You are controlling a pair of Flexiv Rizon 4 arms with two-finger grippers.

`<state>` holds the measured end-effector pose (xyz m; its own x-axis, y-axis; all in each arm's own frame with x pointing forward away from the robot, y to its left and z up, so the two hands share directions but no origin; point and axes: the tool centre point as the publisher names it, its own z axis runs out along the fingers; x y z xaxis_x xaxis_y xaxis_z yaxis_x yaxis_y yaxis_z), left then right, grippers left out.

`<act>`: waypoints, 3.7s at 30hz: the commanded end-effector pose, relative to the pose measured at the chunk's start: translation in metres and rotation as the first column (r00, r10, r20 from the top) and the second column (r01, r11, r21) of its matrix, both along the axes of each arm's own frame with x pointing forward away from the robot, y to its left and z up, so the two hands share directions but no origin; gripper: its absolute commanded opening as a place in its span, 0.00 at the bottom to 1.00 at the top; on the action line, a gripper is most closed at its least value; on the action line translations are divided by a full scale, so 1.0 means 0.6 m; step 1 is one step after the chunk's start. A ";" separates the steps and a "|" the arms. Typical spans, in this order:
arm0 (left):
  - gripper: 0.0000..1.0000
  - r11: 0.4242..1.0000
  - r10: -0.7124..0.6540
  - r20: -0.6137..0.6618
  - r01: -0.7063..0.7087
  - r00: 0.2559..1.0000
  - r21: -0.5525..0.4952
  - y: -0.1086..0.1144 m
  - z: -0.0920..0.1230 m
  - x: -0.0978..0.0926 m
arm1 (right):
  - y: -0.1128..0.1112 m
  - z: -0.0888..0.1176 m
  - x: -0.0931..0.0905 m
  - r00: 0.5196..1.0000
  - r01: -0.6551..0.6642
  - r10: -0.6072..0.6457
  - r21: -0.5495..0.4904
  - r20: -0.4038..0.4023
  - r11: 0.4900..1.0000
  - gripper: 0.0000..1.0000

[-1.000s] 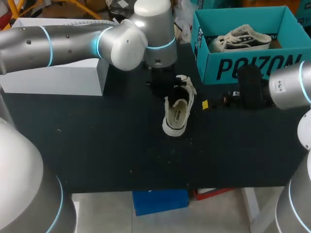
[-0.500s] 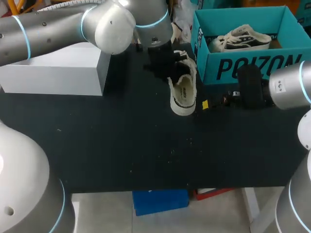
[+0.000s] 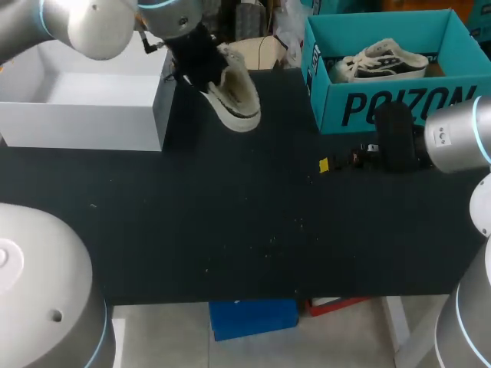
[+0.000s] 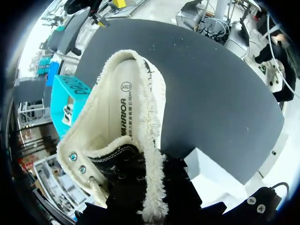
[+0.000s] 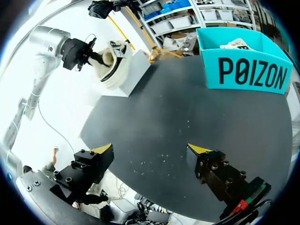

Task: Take the shoe out of the shoebox, open the shoe tongue, remove and reinsert the insole, then place the shoe into the shoebox

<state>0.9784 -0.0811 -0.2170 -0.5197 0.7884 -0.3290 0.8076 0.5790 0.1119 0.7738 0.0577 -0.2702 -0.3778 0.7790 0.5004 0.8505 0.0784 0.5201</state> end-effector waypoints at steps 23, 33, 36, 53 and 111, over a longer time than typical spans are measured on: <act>0.00 0.726 0.669 -0.023 -0.660 0.743 -0.194 0.417 0.040 -0.014 | 0.003 0.000 0.001 1.000 0.001 -0.001 -0.003 -0.002 1.000 1.00; 0.00 0.728 0.665 -0.039 -0.659 0.746 -0.190 0.491 0.005 0.057 | 0.003 0.000 0.001 1.000 0.001 -0.001 -0.003 -0.002 1.000 1.00; 0.00 0.734 0.657 -0.051 -0.654 0.752 -0.185 0.502 -0.011 0.079 | 0.003 0.000 0.001 1.000 0.001 -0.001 -0.003 -0.002 1.000 1.00; 0.00 0.755 0.626 -0.115 -0.637 0.771 -0.159 0.486 -0.124 0.142 | 0.003 0.000 0.001 1.000 0.001 -0.001 -0.003 -0.002 1.000 1.00; 1.00 0.860 0.499 -0.399 -0.497 0.769 0.116 0.141 0.012 0.041 | 0.003 0.000 0.001 1.000 0.001 -0.001 -0.003 -0.002 1.000 1.00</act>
